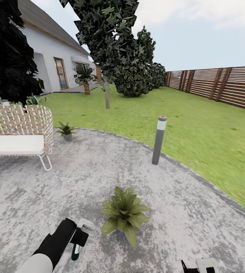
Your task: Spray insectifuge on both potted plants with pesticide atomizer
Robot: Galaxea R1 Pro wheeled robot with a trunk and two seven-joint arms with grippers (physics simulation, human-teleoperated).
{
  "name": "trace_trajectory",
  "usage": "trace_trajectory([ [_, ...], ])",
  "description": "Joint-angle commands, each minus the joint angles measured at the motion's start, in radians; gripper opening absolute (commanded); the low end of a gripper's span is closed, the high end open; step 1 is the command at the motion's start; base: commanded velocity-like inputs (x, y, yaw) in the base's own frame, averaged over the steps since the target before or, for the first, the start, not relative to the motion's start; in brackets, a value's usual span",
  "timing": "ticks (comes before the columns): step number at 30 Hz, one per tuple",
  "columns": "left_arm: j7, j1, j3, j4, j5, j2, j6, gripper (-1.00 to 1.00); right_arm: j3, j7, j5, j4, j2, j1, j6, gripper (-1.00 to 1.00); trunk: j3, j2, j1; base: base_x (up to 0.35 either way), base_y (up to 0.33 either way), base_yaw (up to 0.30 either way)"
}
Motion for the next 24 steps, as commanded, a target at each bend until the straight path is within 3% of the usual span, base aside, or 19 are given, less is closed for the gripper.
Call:
trace_trajectory([
  [1, -0.008, 0.000, 0.000, -0.002, -0.010, 0.000, 0.004, -1.00, -0.008, 0.007, 0.002, 0.001, 0.000, -0.001, -0.003, 1.00, -0.001, 0.000, 0.000, -0.123, -0.253, 0.000],
  [4, -0.008, 0.000, 0.000, -0.003, -0.010, 0.000, 0.004, -1.00, -0.008, 0.007, 0.002, 0.001, 0.001, -0.001, -0.003, 1.00, -0.001, 0.000, 0.000, -0.180, -0.232, 0.059],
  [14, -0.008, 0.000, 0.001, -0.005, -0.010, 0.000, 0.005, -1.00, -0.008, 0.007, 0.002, 0.001, 0.001, -0.001, -0.003, 1.00, -0.001, 0.000, 0.000, -0.049, -0.250, 0.265],
  [24, -0.008, 0.000, -0.001, -0.002, -0.010, 0.000, 0.005, -1.00, -0.008, 0.007, 0.002, 0.001, 0.001, -0.001, -0.003, 1.00, -0.001, 0.000, 0.000, 0.000, -0.018, 0.277],
])
